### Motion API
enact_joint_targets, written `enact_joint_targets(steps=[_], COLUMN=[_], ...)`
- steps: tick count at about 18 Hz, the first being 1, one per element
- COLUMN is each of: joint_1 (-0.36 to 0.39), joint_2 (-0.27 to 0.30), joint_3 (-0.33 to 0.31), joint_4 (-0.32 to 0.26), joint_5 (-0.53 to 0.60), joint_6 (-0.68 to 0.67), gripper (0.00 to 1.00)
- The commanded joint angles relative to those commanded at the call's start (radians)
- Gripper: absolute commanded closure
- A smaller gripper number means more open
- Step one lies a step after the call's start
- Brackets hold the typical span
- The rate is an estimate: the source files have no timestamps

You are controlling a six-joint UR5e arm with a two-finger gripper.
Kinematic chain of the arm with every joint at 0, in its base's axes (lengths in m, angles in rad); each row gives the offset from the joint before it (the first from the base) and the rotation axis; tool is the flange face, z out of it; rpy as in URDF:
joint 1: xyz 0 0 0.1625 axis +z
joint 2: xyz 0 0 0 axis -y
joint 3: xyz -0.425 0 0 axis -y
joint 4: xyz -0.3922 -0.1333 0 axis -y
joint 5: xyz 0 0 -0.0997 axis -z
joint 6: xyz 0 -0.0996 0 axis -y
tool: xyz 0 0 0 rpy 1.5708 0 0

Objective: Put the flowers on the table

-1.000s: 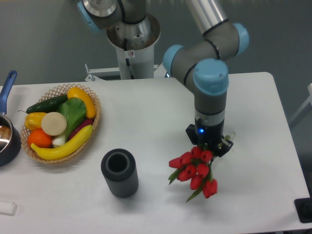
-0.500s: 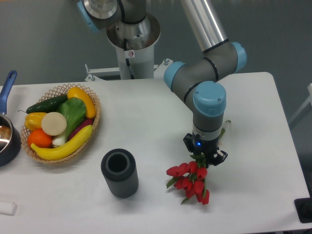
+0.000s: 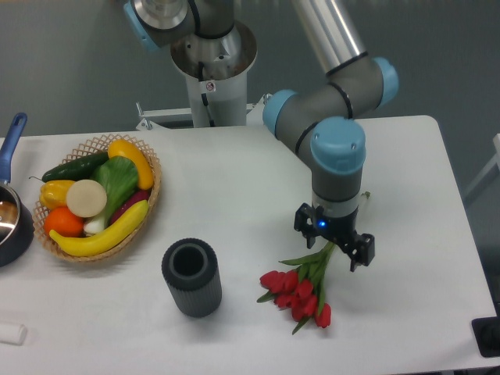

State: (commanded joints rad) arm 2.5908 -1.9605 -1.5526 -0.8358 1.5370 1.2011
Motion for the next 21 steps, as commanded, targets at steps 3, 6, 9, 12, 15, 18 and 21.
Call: enact_joint_targets(steps=[3,6,9,12,15,18,21], joint_1=[0.020,0.041,0.109,0.195,0.258,0.311,0.353], joint_2=[0.011,0.014,0.057,0.098,0.129,0.150,0.164], joint_3=[0.086,0.146,0.161,0.163,0.161,0.152,0.146], joint_4=[-0.135,-0.242,-0.325,-0.432,-0.515,-0.557,-0.589], joint_5=[-0.002,-0.003,-0.085,-0.156,-0.163,-0.166,-0.190], joint_6=[0.009,0.078,0.176,0.377,0.550,0.676,0.744], gripper=[0.00,0.00,0.00,0.00,0.00,0.00,0.00])
